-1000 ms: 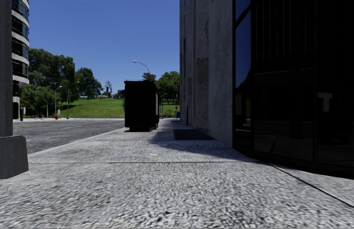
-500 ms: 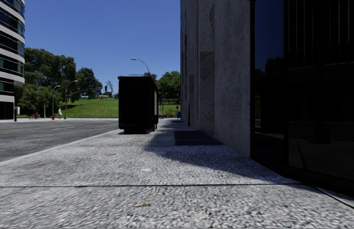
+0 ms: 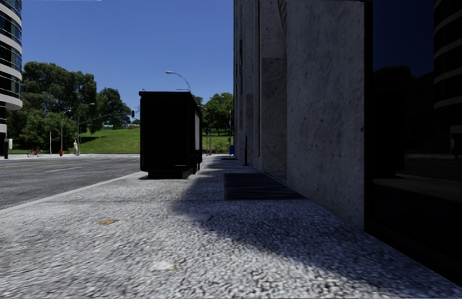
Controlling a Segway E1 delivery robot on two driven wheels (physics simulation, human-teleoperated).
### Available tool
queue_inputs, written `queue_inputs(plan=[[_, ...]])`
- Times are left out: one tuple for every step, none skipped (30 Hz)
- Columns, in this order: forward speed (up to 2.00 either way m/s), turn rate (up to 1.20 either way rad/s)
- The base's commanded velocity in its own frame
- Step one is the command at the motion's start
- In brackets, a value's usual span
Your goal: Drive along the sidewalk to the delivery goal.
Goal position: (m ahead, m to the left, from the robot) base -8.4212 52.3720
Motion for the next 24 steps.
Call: queue_inputs(plan=[[2.0, 0.0], [2.0, 0.0], [2.0, 0.0], [2.0, 0.0], [2.0, 0.0], [2.0, 0.0], [2.0, 0.0], [2.0, 0.0], [2.0, 0.0], [2.0, 0.0], [2.0, 0.11], [2.0, 0.13], [2.0, 0.13], [2.0, 0.14], [2.0, 0.15], [2.0, 0.17], [2.0, 0.17], [2.0, 0.21], [2.0, 0.22], [2.0, 0.22], [2.0, 0.22], [2.0, 0.22], [2.0, 0.22], [2.0, 0.22]])
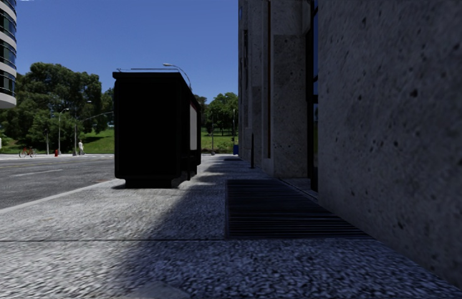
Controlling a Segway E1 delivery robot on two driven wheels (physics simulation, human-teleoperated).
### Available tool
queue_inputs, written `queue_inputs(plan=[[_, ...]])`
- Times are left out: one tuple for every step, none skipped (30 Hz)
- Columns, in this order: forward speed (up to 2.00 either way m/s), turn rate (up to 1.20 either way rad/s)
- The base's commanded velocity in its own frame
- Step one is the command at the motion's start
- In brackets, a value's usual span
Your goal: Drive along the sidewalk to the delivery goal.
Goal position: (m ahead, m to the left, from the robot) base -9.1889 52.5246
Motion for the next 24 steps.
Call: queue_inputs(plan=[[2.0, 0.22], [2.0, 0.22], [2.0, 0.19], [2.0, 0.17], [2.0, 0.17], [2.0, 0.17], [2.0, 0.17], [2.0, 0.17], [2.0, 0.0], [2.0, 0.0], [2.0, 0.0], [2.0, 0.0], [2.0, 0.0], [2.0, 0.0], [2.0, 0.0], [2.0, 0.0], [2.0, 0.0], [2.0, 0.0], [2.0, 0.0], [2.0, 0.0], [2.0, 0.0], [2.0, 0.0], [2.0, 0.0], [2.0, 0.0]])
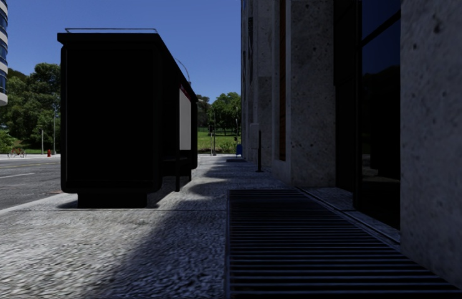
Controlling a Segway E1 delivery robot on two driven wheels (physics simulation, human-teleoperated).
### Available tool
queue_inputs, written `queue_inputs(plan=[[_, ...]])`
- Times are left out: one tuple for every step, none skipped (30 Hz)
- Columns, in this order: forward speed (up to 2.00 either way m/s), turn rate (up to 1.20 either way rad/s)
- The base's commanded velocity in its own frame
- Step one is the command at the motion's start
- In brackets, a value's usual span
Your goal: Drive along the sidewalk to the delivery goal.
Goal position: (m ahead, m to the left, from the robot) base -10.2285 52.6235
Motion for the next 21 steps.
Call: queue_inputs(plan=[[2.0, 0.0], [2.0, 0.0], [2.0, 0.0], [2.0, 0.0], [2.0, 0.0], [2.0, 0.0], [2.0, 0.0], [2.0, 0.0], [2.0, 0.0], [2.0, 0.0], [2.0, 0.0], [2.0, 0.0], [2.0, 0.0], [2.0, 0.0], [2.0, 0.0], [2.0, 0.0], [2.0, 0.0], [2.0, 0.0], [2.0, 0.0], [2.0, 0.0], [2.0, 0.0]])
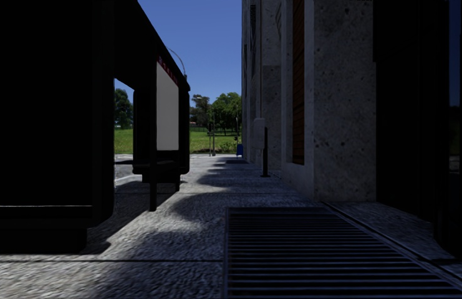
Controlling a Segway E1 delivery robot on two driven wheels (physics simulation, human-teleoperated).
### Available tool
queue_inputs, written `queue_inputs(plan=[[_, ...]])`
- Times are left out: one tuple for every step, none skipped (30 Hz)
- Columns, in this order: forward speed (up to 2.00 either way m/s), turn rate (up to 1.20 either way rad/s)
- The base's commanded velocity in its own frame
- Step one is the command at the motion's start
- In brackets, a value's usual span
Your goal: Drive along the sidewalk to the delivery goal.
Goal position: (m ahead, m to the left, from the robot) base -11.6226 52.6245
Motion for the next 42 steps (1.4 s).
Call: queue_inputs(plan=[[2.0, 0.0], [2.0, 0.0], [2.0, 0.0], [2.0, 0.0], [2.0, 0.0], [2.0, 0.0], [2.0, 0.0], [2.0, 0.0], [2.0, 0.0], [2.0, 0.0], [2.0, 0.0], [2.0, 0.0], [2.0, 0.0], [2.0, 0.0], [2.0, 0.0], [2.0, 0.0], [2.0, 0.0], [2.0, 0.0], [2.0, 0.0], [2.0, 0.0], [2.0, 0.0], [2.0, 0.0], [2.0, 0.0], [2.0, 0.0], [2.0, 0.0], [2.0, 0.0], [2.0, 0.0], [2.0, 0.0], [2.0, 0.0], [2.0, 0.0], [2.0, 0.0], [2.0, 0.0], [2.0, 0.0], [2.0, 0.0], [2.0, 0.0], [2.0, 0.0], [2.0, 0.0], [2.0, 0.0], [2.0, 0.0], [2.0, 0.0], [2.0, 0.0], [2.0, 0.0]])
